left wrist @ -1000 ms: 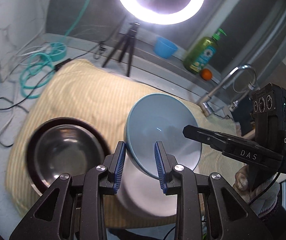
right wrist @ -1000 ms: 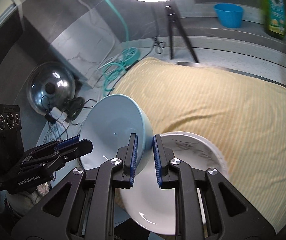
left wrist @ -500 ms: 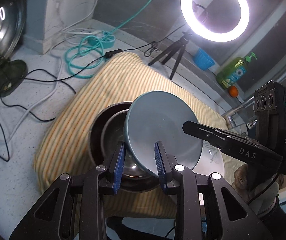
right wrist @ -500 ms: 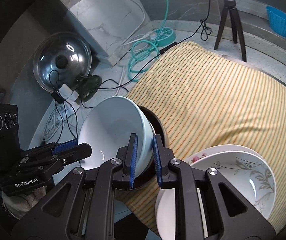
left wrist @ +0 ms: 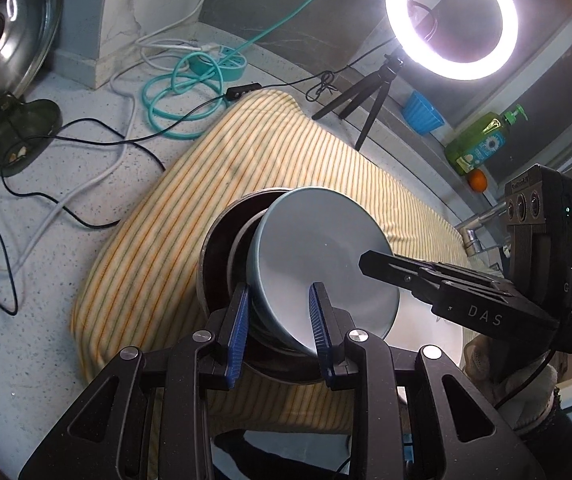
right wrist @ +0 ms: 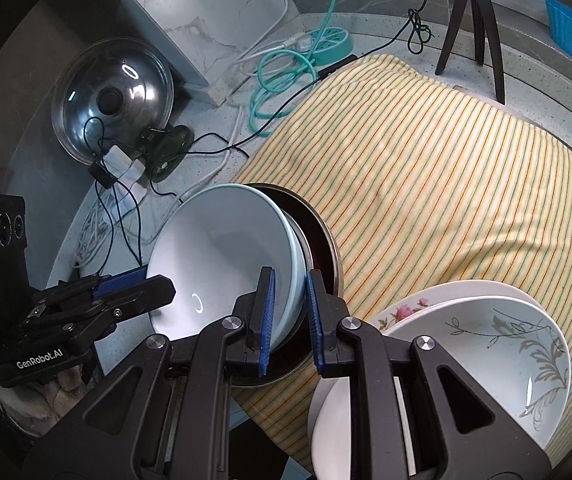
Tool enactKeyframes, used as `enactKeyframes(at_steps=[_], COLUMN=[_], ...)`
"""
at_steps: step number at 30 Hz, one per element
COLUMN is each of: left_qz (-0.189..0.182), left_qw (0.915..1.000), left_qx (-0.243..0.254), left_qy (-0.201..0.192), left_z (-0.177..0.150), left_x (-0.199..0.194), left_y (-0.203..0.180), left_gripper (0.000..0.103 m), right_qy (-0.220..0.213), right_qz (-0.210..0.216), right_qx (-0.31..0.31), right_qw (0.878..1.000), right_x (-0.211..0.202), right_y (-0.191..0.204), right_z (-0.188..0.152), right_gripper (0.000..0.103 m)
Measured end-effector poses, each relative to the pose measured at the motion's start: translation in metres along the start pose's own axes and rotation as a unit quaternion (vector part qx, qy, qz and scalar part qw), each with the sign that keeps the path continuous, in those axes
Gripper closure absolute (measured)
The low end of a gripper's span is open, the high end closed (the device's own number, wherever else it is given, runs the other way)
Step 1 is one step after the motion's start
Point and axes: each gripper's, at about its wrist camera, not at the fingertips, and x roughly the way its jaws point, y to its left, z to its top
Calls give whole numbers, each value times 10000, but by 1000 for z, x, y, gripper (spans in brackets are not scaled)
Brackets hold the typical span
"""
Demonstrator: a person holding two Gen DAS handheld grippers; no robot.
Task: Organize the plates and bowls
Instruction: 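Lower the light blue bowl with the right gripper into the red bowl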
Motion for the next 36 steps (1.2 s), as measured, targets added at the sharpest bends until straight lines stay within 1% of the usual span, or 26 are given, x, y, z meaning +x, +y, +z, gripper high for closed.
enactKeyframes(at_steps=[4,7,9,11,13,19,23,29,33,36], left_qz=[41,110,117,124,104,47,63,110,33,-58], left_qw=[10000,9999,9999,9999,9999,10000,9999,9999,9999,9995], left_qx=[4,-22,-36,-35,-50,-73,-80,34,-100,-242], left_qy=[45,6,-9,-28,-50,-33,-35,-51,-66,-186], left_z=[0,-1,-1,0,-1,-3,-5,-9,-9,-8], left_x=[2,2,1,0,-1,-3,-1,5,6,-3], left_y=[0,3,4,5,6,11,13,10,15,21], left_gripper=[76,76,76,76,76,76,76,76,76,76], right_qy=[-4,-40,-54,-91,-138,-184,-177,-115,-138,-223], right_qz=[-12,-30,-51,-7,27,104,90,91,101,268], right_qx=[14,-19,-26,10,34,181,147,174,250,472], right_qw=[10000,10000,10000,10000,9999,9996,9997,9997,9995,9983], right_x=[1,0,-2,-5,-8,-16,-20,-17,-18,-23], right_y=[-1,1,0,-1,-2,-11,-13,-14,-16,-25], right_z=[0,1,1,0,0,-3,-7,-10,-11,-12], right_gripper=[87,84,79,69,64,64,64,64,64,64])
